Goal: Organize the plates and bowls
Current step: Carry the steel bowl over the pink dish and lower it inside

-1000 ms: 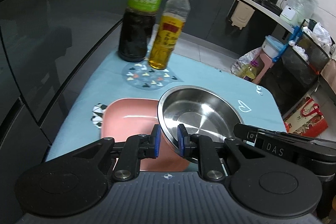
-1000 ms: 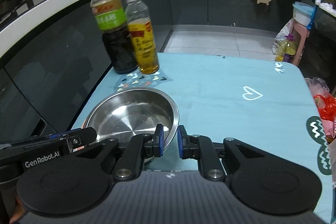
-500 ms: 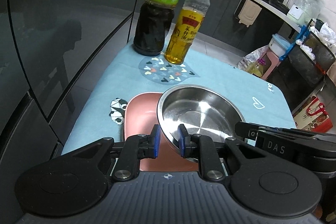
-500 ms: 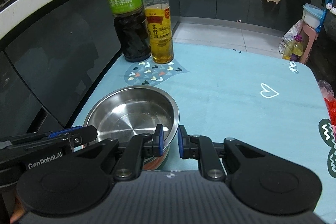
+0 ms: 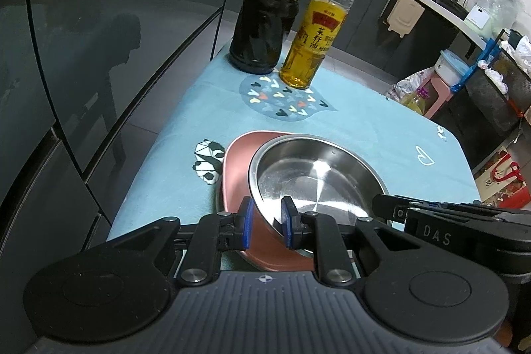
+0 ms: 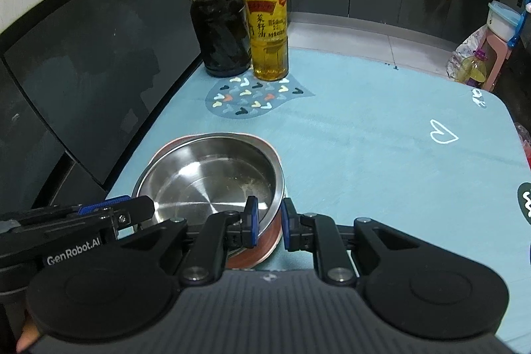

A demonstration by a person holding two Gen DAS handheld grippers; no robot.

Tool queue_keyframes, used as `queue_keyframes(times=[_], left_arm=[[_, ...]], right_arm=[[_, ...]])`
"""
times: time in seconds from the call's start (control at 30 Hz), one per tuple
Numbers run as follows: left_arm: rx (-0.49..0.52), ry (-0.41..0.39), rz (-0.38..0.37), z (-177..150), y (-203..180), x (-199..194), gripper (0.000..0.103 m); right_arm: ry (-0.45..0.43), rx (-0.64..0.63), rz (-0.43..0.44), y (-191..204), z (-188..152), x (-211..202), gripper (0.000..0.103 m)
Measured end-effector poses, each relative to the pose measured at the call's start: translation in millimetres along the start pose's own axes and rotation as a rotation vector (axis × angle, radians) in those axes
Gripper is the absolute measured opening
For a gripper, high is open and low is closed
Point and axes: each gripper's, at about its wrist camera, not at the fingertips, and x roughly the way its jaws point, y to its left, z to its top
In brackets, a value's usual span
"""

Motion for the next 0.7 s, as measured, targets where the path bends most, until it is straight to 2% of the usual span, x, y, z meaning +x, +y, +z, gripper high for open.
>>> queue_keyframes(times=[0.3, 0.43, 0.7], left_arm=[[0.008, 0.007, 0.026, -2, 7, 10, 0.016], [0.014, 0.024, 0.006, -1, 10, 13, 0.016], [0.027, 0.028, 0.028, -3, 8, 12, 0.02]], right_arm=[[0.036, -0.006, -0.003, 8, -6, 14, 0.011], [0.017, -0.011, 0.018, 10, -7, 13, 0.011], [0.019, 0.005, 0.006, 5, -8, 13, 0.011]])
